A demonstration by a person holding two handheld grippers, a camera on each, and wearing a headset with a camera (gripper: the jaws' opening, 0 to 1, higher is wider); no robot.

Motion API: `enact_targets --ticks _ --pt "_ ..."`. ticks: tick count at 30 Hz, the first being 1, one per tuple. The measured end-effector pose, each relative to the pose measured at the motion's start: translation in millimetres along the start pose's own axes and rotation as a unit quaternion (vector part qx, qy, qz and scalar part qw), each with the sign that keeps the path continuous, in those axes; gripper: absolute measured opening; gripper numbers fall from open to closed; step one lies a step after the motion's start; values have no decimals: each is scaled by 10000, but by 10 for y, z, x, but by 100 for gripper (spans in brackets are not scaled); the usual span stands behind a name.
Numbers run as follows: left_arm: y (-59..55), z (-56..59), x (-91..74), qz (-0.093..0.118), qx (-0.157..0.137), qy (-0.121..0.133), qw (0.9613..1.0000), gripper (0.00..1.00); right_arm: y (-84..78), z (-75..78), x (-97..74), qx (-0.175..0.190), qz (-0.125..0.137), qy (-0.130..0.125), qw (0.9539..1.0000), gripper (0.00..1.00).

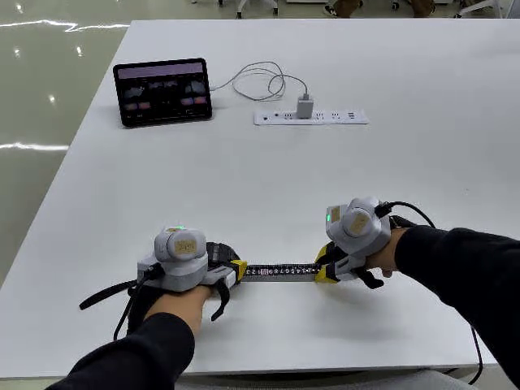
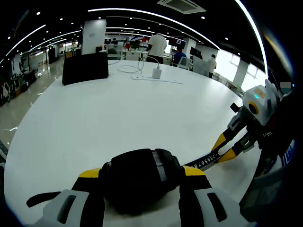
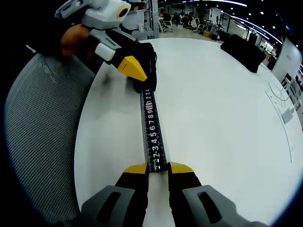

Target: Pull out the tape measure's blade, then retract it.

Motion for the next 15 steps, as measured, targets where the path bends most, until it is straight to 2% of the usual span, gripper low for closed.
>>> enact_targets --ticks 15 --pt "1 -5 9 0 -2 -14 10000 59 76 -5 31 -41 68 33 10000 11"
Point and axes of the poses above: the centre of the closed fingertips' face, and the gripper's own axes: x roughly forward along the fingers, z roughly to its right, y roughly out of its top, the point moved 7 cm from there along -x, roughly backward along the fingers, and after that the axes turned 10 degrees about -z, right-handed, at the moved point
